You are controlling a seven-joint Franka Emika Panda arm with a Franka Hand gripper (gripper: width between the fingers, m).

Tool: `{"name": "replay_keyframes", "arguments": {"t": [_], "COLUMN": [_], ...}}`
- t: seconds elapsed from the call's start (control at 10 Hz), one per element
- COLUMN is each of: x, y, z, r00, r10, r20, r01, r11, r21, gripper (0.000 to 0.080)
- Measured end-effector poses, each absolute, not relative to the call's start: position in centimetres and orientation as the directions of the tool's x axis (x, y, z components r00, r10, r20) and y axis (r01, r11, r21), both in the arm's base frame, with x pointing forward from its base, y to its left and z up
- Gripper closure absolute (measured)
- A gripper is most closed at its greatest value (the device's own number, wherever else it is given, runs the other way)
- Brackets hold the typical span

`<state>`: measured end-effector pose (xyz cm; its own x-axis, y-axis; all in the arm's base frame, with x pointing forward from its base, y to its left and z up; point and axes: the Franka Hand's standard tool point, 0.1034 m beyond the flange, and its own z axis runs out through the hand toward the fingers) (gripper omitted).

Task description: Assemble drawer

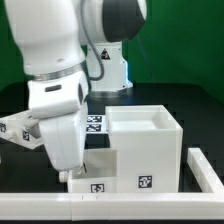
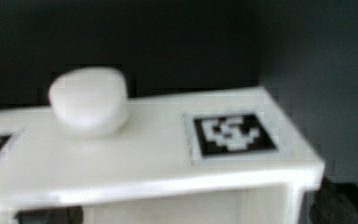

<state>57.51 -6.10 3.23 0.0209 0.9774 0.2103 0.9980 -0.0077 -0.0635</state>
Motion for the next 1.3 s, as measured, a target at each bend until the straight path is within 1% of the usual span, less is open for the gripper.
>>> {"name": "replay_keyframes", "arguments": {"t": [0.2,0.4,0.5,0.8,1.0,1.1,1.3], "x": [57.5,56.9,57.2,57.8,57.2,56.7,56.2], "y": [-6.2,-5.6,-5.9,-8.5,-10.8,-11.6,-11.7], "z": [4.1,5.2,5.8,6.1,5.3,4.3,2.5], "r00": [0.046,0.063,0.060,0.063,0.060,0.070,0.083], "r10": [0.976,0.977,0.978,0.979,0.980,0.978,0.975], "r20": [0.211,0.206,0.202,0.193,0.192,0.196,0.208], "r01": [0.998,0.996,0.997,0.997,0.998,0.996,0.994], "r11": [-0.034,-0.049,-0.049,-0.055,-0.052,-0.059,-0.067], "r21": [-0.059,-0.071,-0.060,-0.044,-0.046,-0.060,-0.082], "gripper": [0.0151,0.0151,0.0151,0.0151,0.0151,0.0151,0.0151]}}
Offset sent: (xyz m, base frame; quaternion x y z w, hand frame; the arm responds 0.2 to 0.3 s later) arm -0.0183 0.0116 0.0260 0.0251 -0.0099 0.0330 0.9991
